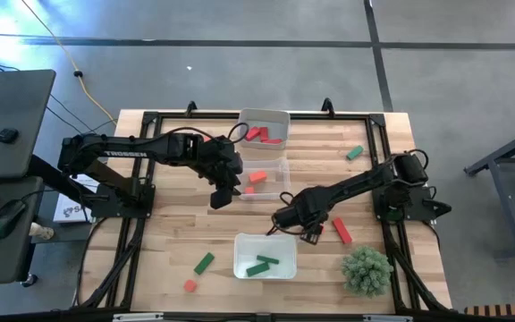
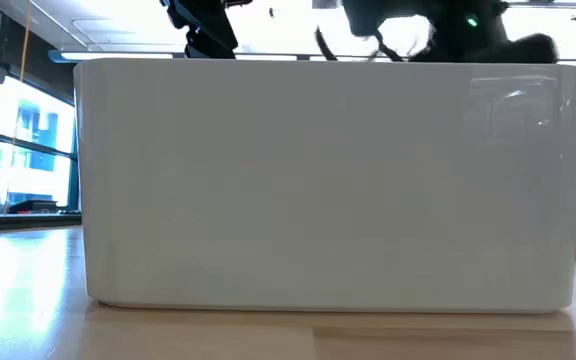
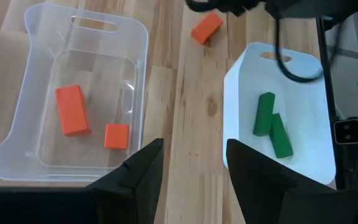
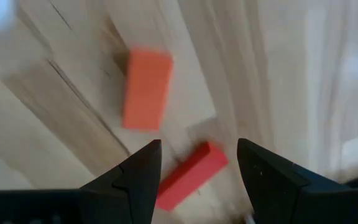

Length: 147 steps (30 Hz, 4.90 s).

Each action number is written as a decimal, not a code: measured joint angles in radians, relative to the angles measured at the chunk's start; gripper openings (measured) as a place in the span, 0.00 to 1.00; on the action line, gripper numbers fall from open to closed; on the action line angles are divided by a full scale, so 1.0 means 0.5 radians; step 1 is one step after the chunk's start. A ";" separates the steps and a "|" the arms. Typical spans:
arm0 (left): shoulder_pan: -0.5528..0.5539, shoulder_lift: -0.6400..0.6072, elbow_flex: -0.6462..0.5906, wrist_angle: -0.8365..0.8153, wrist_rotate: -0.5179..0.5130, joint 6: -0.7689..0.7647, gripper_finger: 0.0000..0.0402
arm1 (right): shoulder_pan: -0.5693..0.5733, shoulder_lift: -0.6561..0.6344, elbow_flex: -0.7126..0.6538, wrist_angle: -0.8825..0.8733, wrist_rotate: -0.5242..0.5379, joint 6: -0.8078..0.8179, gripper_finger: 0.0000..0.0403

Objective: Sort & place blocks by color
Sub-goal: Put the orange block into the transparent bin

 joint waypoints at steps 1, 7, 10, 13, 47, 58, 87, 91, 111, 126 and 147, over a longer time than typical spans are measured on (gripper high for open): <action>0.000 0.000 0.000 -0.003 -0.001 0.000 0.41 | 0.001 -0.022 -0.067 0.020 -0.035 0.001 0.50; 0.000 0.000 0.000 -0.006 0.000 0.000 0.41 | 0.002 -0.171 -0.441 0.175 -0.177 0.124 0.50; 0.001 0.000 0.000 -0.005 -0.001 0.000 0.41 | 0.002 -0.255 -0.539 0.299 -0.201 0.186 0.50; 0.001 0.000 0.000 0.000 0.000 0.000 0.41 | 0.002 -0.346 -0.571 0.417 -0.201 0.223 0.50; 0.005 0.000 0.000 0.001 0.002 0.030 0.41 | 0.004 -0.086 -0.587 1.008 -0.263 0.330 0.49; 0.011 0.000 0.000 -0.049 -0.011 0.105 0.41 | 0.002 -0.052 -0.581 1.019 -0.284 0.365 0.38; 0.593 0.000 0.000 -0.268 -0.170 0.514 0.41 | -0.150 -0.571 -0.583 0.911 -0.083 0.978 0.24; 0.710 0.000 0.000 -0.266 -0.280 0.599 0.41 | -0.232 -0.711 -0.583 0.917 0.073 1.051 0.24; 1.100 0.000 0.000 -0.251 -0.349 0.493 0.41 | -0.791 -0.972 -0.581 1.654 0.250 0.230 0.24; 1.101 0.000 0.000 -0.252 -0.352 0.079 0.41 | -1.075 -0.972 -0.580 2.405 -0.086 -0.666 0.25; 0.999 0.000 0.000 -0.382 -0.336 -0.230 0.41 | -1.073 -0.627 -0.577 2.508 -0.370 -0.663 0.25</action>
